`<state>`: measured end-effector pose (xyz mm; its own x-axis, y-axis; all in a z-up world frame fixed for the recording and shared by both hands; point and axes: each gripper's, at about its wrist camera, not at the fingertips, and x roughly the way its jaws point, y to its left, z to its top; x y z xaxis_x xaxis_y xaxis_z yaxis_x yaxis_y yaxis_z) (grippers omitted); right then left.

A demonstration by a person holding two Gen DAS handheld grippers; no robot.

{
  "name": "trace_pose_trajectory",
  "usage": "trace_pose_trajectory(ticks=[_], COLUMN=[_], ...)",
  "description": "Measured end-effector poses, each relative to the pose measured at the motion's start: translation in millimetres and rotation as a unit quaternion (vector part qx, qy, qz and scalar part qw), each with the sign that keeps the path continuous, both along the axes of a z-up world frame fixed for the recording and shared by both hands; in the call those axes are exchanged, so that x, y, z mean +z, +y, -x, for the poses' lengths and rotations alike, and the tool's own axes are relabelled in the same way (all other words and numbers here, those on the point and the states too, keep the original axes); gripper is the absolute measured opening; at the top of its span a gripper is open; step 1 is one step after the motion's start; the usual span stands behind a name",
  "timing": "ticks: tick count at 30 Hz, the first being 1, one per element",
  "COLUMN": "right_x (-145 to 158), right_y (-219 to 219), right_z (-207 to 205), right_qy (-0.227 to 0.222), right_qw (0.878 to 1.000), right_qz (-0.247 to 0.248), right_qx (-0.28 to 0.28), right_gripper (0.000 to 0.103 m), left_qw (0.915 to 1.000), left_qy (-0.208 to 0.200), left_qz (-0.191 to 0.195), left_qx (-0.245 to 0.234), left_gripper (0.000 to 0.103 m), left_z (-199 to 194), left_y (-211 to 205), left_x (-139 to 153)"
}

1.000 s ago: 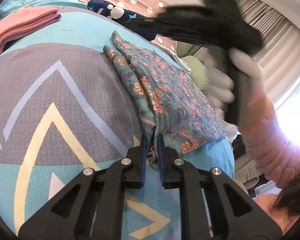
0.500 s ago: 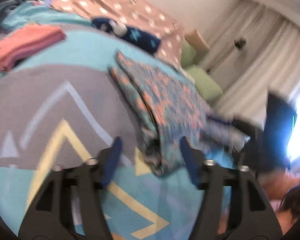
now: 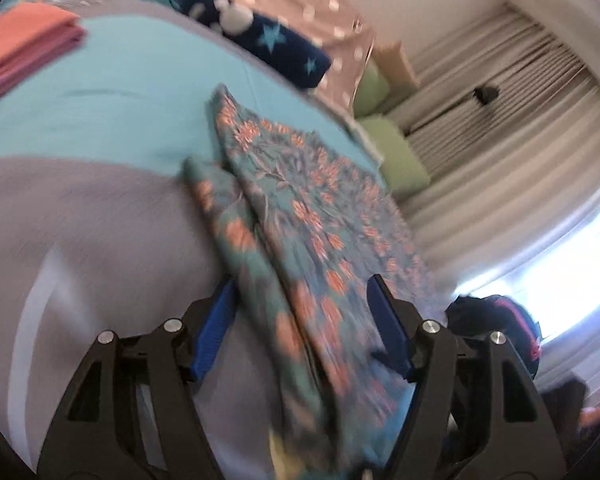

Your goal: Fold small clothes

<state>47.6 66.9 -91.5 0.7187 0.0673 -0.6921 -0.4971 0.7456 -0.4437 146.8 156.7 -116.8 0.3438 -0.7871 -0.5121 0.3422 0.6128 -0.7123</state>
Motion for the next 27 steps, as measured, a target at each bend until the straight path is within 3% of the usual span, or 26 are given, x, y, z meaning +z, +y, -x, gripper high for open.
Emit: trace_pose_trajectory(ticks=[2,4,5,6,9,11,16,20,27], right_x=[-1.6,-4.5,-5.4,-4.6,12.7,29.5,59.7,77.3,91.7], right_y=[1.5,2.7,4.1,2.4,-17.4,-35.7,-70.7,-105.9,-202.0], right_z=[-5.8,-11.5,-13.1,-17.1,-26.3,-28.9,-27.0,-25.8,-27.9], right_qy=[-0.004,-0.007,-0.008,-0.007,0.009,0.006,-0.016,-0.033,-0.041], right_qw=[1.0,1.0,1.0,1.0,0.996,0.991,0.981,0.97,0.942], right_qz=[-0.007,-0.013,-0.012,-0.016,-0.084,-0.131,-0.194,-0.236,-0.315], right_qx=[-0.003,0.0,-0.001,-0.007,-0.012,-0.016,-0.026,-0.041,-0.105], right_gripper=[0.057,0.025,0.018,0.016,0.014,0.013,0.013,0.014,0.014], left_qw=[1.0,0.9999,0.9995,0.999,0.9966,0.9973,0.9993,0.9993,0.9995], left_qy=[0.002,0.015,0.028,0.041,0.062,0.049,-0.003,-0.027,-0.029], left_qz=[-0.003,0.006,0.008,0.011,0.044,0.042,0.025,0.015,-0.006], left_qx=[-0.003,0.003,0.011,0.015,0.031,0.036,0.029,0.021,-0.012], left_gripper=[0.066,0.054,0.029,0.015,0.013,0.013,0.012,0.012,0.012], left_z=[-17.2,-34.2,-43.0,-48.1,-56.8,-54.0,-43.6,-42.2,-57.6], left_y=[-8.9,-14.0,-15.6,-15.0,-9.9,-12.9,-36.8,-73.4,-161.5], left_x=[1.5,0.7,-3.1,-7.0,-10.6,1.4,50.8,83.4,104.8])
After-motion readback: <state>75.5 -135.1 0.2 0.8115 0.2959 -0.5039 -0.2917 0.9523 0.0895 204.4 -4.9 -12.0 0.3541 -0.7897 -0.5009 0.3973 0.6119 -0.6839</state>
